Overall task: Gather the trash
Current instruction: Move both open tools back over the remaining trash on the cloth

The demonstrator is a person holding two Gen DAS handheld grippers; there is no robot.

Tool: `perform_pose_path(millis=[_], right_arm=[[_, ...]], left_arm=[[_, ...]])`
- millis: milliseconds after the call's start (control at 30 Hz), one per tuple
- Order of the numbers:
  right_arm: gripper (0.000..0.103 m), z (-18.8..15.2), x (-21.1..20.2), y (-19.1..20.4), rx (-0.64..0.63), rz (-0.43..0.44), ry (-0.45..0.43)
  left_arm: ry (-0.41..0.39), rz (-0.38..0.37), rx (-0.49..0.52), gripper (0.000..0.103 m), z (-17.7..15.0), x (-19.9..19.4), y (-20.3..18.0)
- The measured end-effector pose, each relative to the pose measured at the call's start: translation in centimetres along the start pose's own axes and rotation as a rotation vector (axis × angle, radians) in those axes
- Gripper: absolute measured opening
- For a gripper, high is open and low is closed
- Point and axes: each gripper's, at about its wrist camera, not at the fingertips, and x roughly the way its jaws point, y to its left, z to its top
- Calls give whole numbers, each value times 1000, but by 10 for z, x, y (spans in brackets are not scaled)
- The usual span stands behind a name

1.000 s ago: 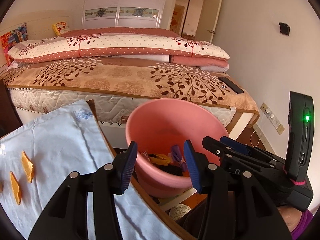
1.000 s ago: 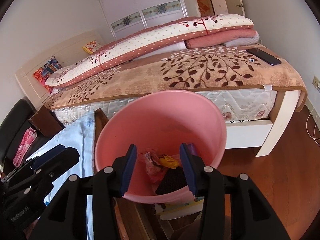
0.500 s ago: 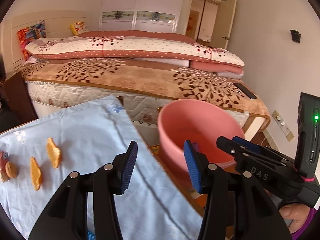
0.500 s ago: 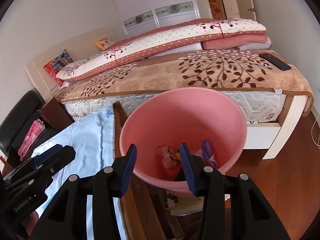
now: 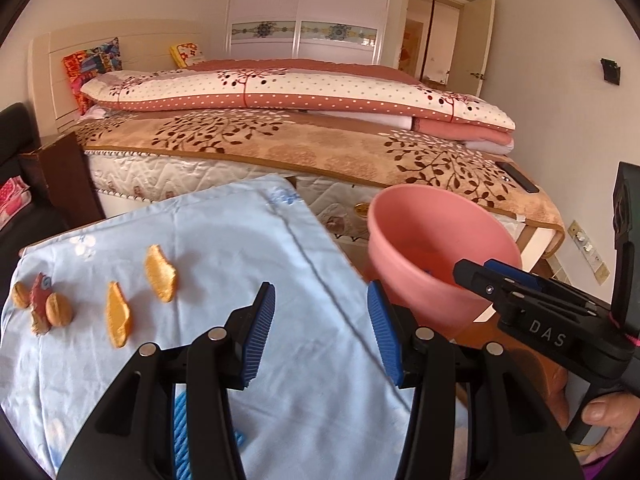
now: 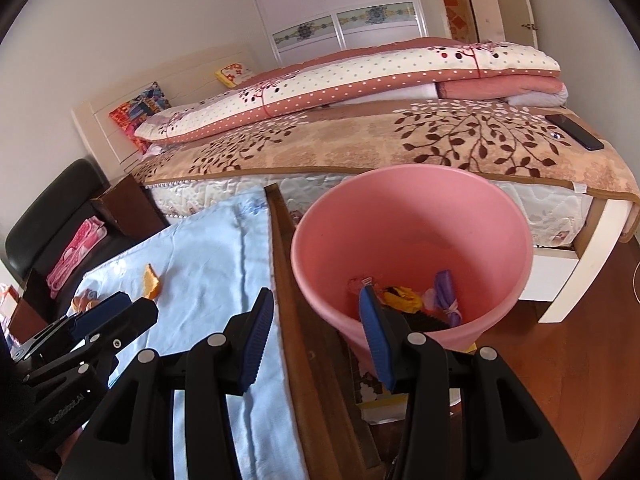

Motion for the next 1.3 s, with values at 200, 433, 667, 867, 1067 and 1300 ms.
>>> perform_pose_path(millis=[200, 433, 667, 867, 1067, 1300], right_arm=[[44, -8, -3, 15, -29, 26, 10], [44, -22, -12, 35, -60, 61, 7], [44, -31, -24, 49, -92, 80, -11], [44, -36, -30, 55, -105, 84, -15], [44, -36, -33, 58, -113, 92, -22], [44, -39, -31, 66, -136, 107, -15]], left_arm=[[9, 21, -15, 48, -15, -11, 12], [8, 33, -37, 48, -32, -30, 21], [-16, 64, -62, 49, -38, -46, 25], [-4, 94, -111, 49, -42, -53, 34], [-38, 106, -157, 65, -45, -65, 46], [-57, 112, -121, 65, -46, -73, 38]])
